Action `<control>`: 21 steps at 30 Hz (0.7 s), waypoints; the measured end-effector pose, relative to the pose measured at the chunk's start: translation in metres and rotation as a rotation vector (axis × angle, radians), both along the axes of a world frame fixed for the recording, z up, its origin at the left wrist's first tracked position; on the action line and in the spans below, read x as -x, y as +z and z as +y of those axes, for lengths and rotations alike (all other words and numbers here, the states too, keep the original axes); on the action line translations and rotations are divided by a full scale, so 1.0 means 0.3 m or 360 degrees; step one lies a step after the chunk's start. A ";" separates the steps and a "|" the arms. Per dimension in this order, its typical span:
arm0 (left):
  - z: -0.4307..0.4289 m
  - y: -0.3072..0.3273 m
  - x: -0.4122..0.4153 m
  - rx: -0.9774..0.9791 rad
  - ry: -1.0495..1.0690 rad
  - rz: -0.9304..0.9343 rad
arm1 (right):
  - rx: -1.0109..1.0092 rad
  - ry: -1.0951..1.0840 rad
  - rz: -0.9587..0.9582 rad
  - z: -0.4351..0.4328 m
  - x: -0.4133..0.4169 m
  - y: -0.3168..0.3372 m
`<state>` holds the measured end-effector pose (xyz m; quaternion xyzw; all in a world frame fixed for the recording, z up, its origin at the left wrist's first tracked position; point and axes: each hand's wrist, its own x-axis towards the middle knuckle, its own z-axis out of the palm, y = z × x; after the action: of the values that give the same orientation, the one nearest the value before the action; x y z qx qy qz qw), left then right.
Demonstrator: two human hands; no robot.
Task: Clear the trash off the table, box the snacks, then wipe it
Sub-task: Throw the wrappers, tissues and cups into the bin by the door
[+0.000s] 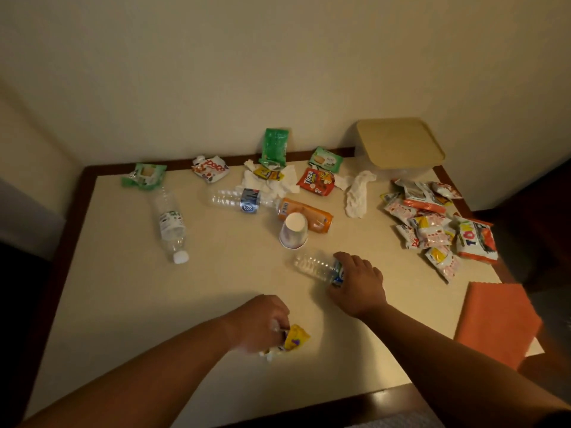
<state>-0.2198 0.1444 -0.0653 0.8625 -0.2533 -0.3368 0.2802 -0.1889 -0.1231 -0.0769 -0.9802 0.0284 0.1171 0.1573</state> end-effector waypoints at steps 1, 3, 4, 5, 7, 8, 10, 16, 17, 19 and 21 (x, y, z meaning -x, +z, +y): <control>0.008 -0.021 0.030 -0.0098 -0.0105 -0.0021 | 0.0006 -0.0013 -0.0002 0.011 0.013 0.004; 0.029 -0.070 0.084 -0.0273 -0.0232 -0.0110 | 0.0025 -0.0040 -0.0009 0.041 0.038 0.011; 0.035 -0.089 0.103 -0.0334 -0.0301 -0.0195 | 0.0030 -0.0052 -0.0011 0.057 0.053 0.014; 0.039 -0.106 0.115 -0.0385 -0.0373 -0.0287 | 0.0028 -0.0064 -0.0004 0.074 0.067 0.018; 0.043 -0.118 0.130 -0.0439 -0.0434 -0.0379 | 0.0021 -0.0074 0.0015 0.109 0.097 0.026; 0.054 -0.126 0.137 -0.0435 -0.0409 -0.0380 | 0.0019 -0.0074 0.0020 0.129 0.114 0.032; 0.080 -0.141 0.145 -0.0382 -0.0286 -0.0320 | 0.0007 -0.0081 0.0029 0.166 0.145 0.049; 0.271 -0.059 0.147 -0.0016 0.0511 -0.0278 | -0.0239 -0.0020 0.0056 0.359 0.203 0.125; 0.315 -0.038 0.141 0.0026 0.0625 -0.0306 | -0.0276 -0.0005 0.0095 0.401 0.197 0.140; 0.433 0.003 0.140 0.0086 0.0850 -0.0333 | -0.0342 0.0049 0.0204 0.515 0.174 0.176; 0.554 0.041 0.151 0.0124 0.1068 -0.0352 | -0.0443 0.0078 0.0315 0.633 0.145 0.203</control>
<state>-0.2651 0.3107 -0.0531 0.9176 0.0027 -0.1205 0.3788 -0.2325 0.0669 -0.0158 -0.9330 0.0033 0.2196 0.2850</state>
